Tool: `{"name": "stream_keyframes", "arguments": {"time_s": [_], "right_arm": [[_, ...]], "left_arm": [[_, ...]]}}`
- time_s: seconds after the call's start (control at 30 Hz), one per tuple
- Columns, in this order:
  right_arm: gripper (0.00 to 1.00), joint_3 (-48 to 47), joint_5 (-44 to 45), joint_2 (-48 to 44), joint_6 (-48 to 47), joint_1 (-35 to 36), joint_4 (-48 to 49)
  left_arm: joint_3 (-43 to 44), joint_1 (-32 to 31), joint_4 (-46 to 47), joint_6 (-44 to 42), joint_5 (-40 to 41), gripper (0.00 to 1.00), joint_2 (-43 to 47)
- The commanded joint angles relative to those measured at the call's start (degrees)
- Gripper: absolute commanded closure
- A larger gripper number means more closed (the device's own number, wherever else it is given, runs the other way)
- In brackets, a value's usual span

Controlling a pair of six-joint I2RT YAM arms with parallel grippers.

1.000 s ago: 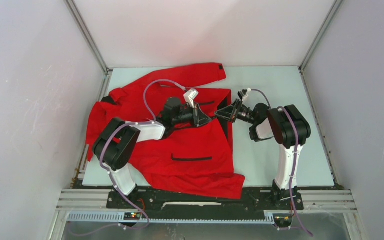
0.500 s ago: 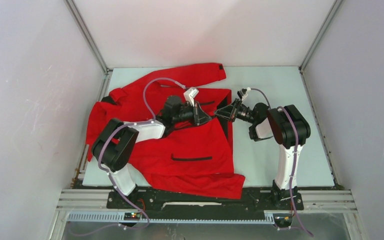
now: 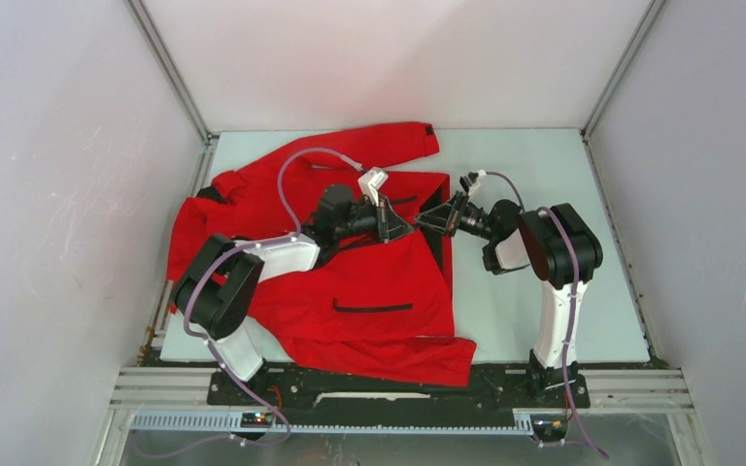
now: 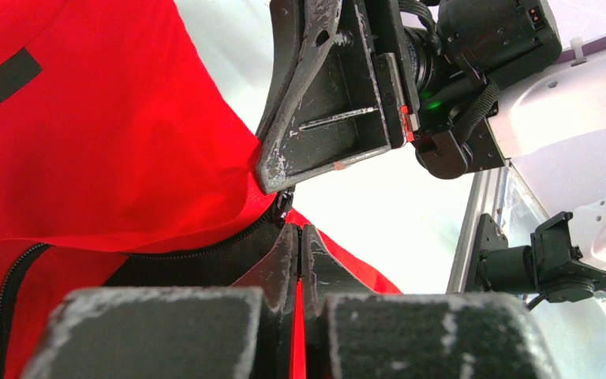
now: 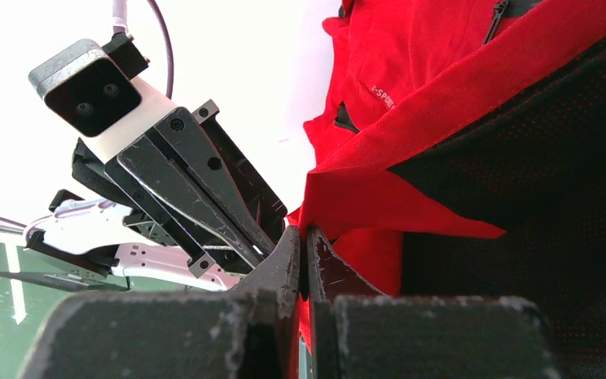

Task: Zip up the jacket

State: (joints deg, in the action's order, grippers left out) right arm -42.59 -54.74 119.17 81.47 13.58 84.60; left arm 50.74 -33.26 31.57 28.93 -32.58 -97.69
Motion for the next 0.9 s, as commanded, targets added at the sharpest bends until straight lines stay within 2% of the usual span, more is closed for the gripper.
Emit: {"name": "stream_keyframes", "arguments": {"time_s": [0.0, 0.27, 0.77, 0.87], "right_arm": [[1.00, -1.19, -1.07, -1.99, 0.23, 1.03, 2.85], [1.00, -0.81, -1.40, -4.01, 1.12, 1.04, 2.85], [1.00, -1.35, -1.24, -4.26, 2.20, 3.15, 2.78], [1.00, -1.08, -1.66, -4.51, 2.45, 2.24, 2.83]], "left_arm": [[3.30, -0.67, 2.26, -1.74, 0.98, 1.00, 0.88], [2.81, 0.09, 0.37, -2.97, 2.99, 1.00, 0.15], [2.99, 0.39, 7.57, 1.53, 1.99, 1.00, -0.19], [2.98, 0.45, 5.42, 0.15, 2.04, 1.00, 0.48]]}}
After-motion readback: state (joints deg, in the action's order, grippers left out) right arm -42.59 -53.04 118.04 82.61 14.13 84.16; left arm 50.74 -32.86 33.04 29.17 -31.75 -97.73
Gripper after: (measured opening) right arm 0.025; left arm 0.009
